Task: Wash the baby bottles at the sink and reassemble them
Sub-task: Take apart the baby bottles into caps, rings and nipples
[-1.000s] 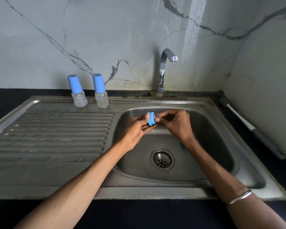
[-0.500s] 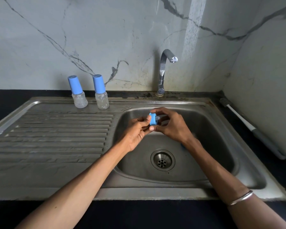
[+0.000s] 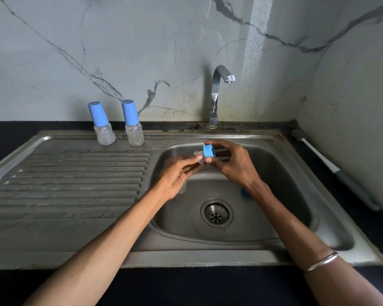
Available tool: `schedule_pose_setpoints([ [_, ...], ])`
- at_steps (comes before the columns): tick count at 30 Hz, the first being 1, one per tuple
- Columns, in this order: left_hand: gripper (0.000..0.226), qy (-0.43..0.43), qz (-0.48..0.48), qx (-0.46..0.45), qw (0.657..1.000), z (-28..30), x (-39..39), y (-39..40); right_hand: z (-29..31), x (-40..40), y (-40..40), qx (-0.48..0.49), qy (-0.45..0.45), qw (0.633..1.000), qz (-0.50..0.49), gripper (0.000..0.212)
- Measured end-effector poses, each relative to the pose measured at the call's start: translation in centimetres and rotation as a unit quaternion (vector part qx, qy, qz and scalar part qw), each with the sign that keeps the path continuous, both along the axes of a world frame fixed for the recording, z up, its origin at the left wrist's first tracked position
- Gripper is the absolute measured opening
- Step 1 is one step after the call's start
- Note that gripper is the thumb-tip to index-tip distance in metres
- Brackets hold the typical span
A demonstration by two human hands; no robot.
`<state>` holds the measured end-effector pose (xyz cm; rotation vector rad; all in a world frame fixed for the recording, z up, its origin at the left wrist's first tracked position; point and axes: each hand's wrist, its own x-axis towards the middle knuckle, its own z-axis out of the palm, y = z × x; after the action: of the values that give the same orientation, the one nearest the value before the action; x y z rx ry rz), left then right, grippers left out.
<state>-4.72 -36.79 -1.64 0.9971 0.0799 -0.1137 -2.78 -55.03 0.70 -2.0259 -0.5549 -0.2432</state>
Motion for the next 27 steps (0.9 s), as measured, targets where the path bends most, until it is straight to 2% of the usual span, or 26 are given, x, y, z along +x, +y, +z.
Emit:
schedule_pose_setpoints([
  [4,0.041,-0.007,-0.018,0.031,0.999,-0.2,0.2,0.0,0.0,0.2,-0.2,-0.009,-0.003,1.000,-0.001,0.046],
  [9,0.052,-0.030,0.016,0.177,0.984,-1.2,0.7,0.2,0.4,0.5,-1.1,0.001,0.009,0.999,-0.033,0.046],
  [14,0.030,-0.102,0.094,0.393,0.909,-1.8,1.2,0.3,0.2,1.1,-2.1,-0.017,0.041,0.997,-0.065,0.047],
  [18,0.020,-0.151,0.135,0.473,0.858,-2.2,1.8,-0.3,-0.3,1.6,-2.8,-0.031,0.061,0.994,-0.091,0.047],
  [22,0.025,-0.173,0.146,0.559,0.798,-3.0,3.0,-1.3,-1.8,2.6,-3.3,-0.133,0.088,0.982,-0.105,0.051],
  [27,0.017,-0.131,0.084,0.646,0.747,-4.2,4.6,-2.6,-4.1,4.4,-3.4,-0.229,0.131,0.958,-0.112,0.050],
])
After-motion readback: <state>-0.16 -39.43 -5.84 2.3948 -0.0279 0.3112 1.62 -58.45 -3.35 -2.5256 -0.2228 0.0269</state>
